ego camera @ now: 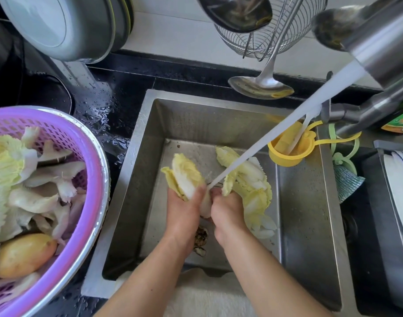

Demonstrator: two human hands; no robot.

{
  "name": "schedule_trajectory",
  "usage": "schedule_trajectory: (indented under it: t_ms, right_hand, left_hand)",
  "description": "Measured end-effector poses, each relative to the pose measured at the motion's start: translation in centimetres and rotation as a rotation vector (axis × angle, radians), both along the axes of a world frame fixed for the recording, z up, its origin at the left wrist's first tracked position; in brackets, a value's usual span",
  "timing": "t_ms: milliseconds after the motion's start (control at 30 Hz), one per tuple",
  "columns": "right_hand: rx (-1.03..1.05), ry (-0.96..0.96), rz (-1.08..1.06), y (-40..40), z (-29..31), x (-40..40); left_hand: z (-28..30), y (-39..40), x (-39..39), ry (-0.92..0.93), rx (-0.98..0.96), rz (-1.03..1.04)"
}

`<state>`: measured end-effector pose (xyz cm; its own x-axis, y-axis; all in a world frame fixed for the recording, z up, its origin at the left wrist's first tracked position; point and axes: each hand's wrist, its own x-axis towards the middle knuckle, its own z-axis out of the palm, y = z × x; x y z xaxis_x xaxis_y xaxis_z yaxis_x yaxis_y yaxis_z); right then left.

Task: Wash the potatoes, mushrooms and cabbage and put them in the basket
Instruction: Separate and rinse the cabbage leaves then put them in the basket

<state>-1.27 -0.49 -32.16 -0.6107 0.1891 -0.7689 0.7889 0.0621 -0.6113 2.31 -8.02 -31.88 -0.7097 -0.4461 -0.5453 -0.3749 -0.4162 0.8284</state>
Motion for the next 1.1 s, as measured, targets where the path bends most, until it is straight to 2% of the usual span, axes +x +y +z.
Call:
schedule_trajectory:
  t_ms: [100,200,300,433,500,600,633,667,700,733,800,833,867,933,1000,1100]
  right_hand:
    - [0.015,-0.022,-0.014,1.4,0.0,-0.6]
    - [0.011,-0.069,-0.024,3.5,0.3,-1.3]
    - [0.013,-0.078,-0.064,4.3,0.2,-1.6]
    - [0.4,-0.049,-0.064,8.2,-1.4,-2.4]
    - [0.531,-0.122,0.119,10.4,-1.7,-2.2]
    - [0.806,-0.27,0.668,12.2,-1.3,-0.8]
    - [0.87,-0.217,0.812,12.2,-0.9,-0.3]
    - [0.867,-0.085,0.902,11.8,-0.2,0.0]
    - [0.753,0.068,0.939,11.1,0.8,0.0]
    - [0.518,0.164,0.914,9.9,1.7,0.0]
    - [0.057,0.159,0.861,6.8,3.1,0.5]
    - [-0.02,0.187,0.863,5.7,2.9,0.8]
    - [0.015,0.233,0.851,5.0,2.5,0.9]
    - [0.039,0.306,0.698,4.6,2.2,0.5]
    - [-0.141,0.284,0.515,4.7,2.1,0.4]
    - [-0.245,0.267,0.462,4.5,2.1,0.6]
  left_hand:
    - [-0.3,-0.4,-0.2,-0.078,0.116,0.205]
    - [-0.4,0.3,0.0,-0.112,0.069,0.083]
    - [-0.5,0.5,-0.1,-0.113,0.053,0.069]
    - [-0.5,-1.3,0.1,-0.128,-0.025,0.179]
    - [-0.4,-1.6,0.2,-0.133,0.012,0.133]
    - [0.0,-0.6,0.1,-0.159,0.202,0.005]
    - [-0.2,-0.3,0.1,-0.16,0.228,-0.038]
    - [-0.3,-0.2,0.1,-0.155,0.234,-0.084]
    - [-0.4,-0.2,0.2,-0.145,0.237,-0.113]
    - [-0.4,-0.3,0.2,-0.131,0.244,-0.141]
    - [-0.2,-0.4,0.2,-0.109,0.312,-0.185]
    - [-0.1,-0.5,0.3,-0.095,0.379,-0.19]
    - [0.1,-0.6,0.3,-0.089,0.419,-0.175]
    - [0.3,-0.6,0.3,-0.079,0.453,-0.138]
    - [-0.1,-0.7,0.4,-0.045,0.419,-0.127]
    - [-0.2,-0.5,0.5,0.002,0.348,-0.207]
